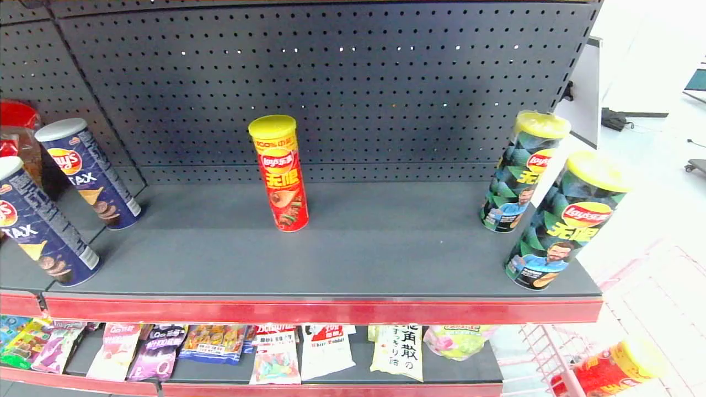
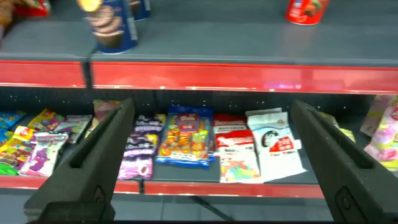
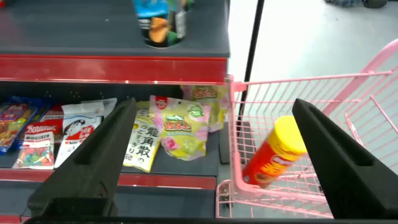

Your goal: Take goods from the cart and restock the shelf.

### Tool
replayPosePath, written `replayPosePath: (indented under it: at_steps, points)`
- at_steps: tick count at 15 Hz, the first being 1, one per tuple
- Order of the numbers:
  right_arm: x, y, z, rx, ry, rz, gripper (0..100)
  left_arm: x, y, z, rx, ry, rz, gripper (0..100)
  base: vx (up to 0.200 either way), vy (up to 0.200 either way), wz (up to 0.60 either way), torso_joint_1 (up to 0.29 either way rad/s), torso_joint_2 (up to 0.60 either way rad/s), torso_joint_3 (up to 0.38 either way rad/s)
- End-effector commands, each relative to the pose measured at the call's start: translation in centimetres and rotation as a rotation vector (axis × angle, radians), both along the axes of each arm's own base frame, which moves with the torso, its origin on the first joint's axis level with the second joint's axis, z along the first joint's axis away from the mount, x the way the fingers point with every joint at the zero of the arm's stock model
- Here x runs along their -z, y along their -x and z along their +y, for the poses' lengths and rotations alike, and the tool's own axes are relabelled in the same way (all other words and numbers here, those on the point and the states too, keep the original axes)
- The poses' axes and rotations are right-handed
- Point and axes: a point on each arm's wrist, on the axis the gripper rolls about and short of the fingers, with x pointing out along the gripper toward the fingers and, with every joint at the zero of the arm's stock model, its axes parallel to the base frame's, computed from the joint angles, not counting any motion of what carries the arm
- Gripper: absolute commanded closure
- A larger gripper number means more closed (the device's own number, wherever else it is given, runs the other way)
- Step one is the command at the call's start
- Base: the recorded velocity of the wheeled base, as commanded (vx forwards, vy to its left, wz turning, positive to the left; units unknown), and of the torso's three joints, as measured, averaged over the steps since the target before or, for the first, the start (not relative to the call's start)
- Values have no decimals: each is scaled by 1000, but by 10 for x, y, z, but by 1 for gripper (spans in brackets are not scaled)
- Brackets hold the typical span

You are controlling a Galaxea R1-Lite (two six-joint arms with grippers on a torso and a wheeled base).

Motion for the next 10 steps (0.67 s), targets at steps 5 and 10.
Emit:
replayPosePath:
  at_steps: [5, 10]
  points:
    - [0, 0, 0, 0, 0, 1, 0, 0, 0, 0, -2, 1, 1, 0, 0, 0, -600, 2, 5, 4]
    - [0, 0, 0, 0, 0, 1, 0, 0, 0, 0, -2, 1, 1, 0, 0, 0, -600, 0, 1, 0]
